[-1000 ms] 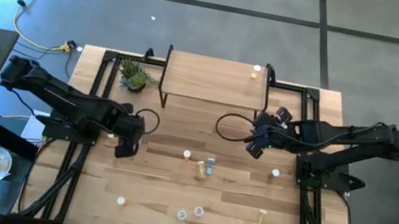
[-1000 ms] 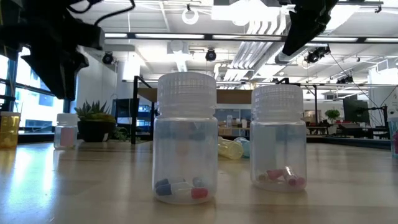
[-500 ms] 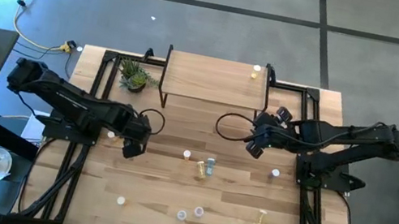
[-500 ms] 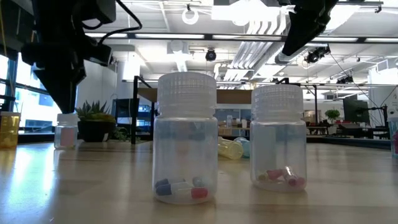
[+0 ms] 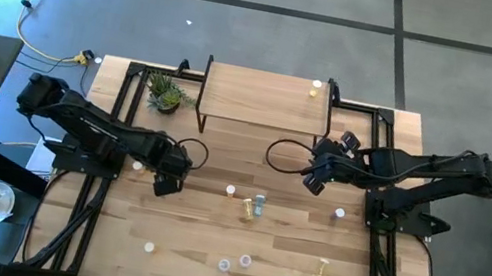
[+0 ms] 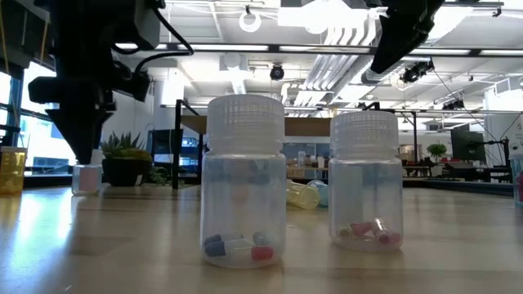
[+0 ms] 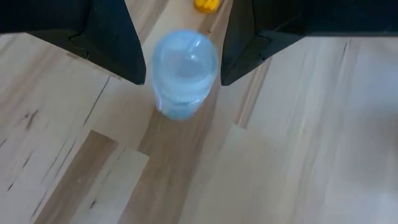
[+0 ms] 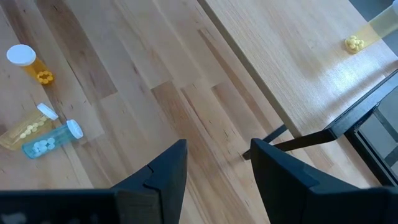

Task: Pick and place medicine bottles onto shelf by color
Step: Put the top transparent pill bottle on the shelf

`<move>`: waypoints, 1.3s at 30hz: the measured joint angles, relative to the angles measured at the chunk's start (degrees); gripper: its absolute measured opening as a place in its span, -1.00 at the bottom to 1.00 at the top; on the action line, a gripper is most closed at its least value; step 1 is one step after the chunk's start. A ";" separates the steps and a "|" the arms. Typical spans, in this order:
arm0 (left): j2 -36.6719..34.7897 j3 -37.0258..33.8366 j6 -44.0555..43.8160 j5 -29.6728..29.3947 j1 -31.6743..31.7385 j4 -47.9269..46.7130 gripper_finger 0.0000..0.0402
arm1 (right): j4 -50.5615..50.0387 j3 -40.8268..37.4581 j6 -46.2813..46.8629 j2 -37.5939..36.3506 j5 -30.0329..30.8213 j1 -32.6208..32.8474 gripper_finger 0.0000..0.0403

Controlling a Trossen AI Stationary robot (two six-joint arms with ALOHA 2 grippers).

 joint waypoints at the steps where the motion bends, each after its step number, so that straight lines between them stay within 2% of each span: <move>1: 0.21 0.00 0.54 0.00 0.00 0.17 -0.02 | 0.00 0.00 0.00 0.00 0.00 0.01 -0.17; 12: 0.12 0.07 1.87 0.65 -0.02 0.58 -0.38 | 0.00 0.00 0.00 0.00 0.02 0.00 -0.17; 19: -0.12 1.54 4.66 4.74 0.02 0.02 -0.29 | 0.02 0.00 0.00 0.00 0.02 -0.03 -0.17; 25: -0.15 9.13 11.22 6.41 1.99 0.04 -0.30 | 1.36 0.00 0.00 0.00 2.40 -0.03 -0.17; 29: -0.15 15.87 17.37 6.40 5.48 -0.52 -0.32 | 1.88 0.00 -0.02 0.00 2.84 -0.05 -0.17; 39: -0.17 31.05 30.61 4.10 20.05 -3.12 -0.31 | 2.02 0.00 0.00 0.00 2.84 -0.05 -0.17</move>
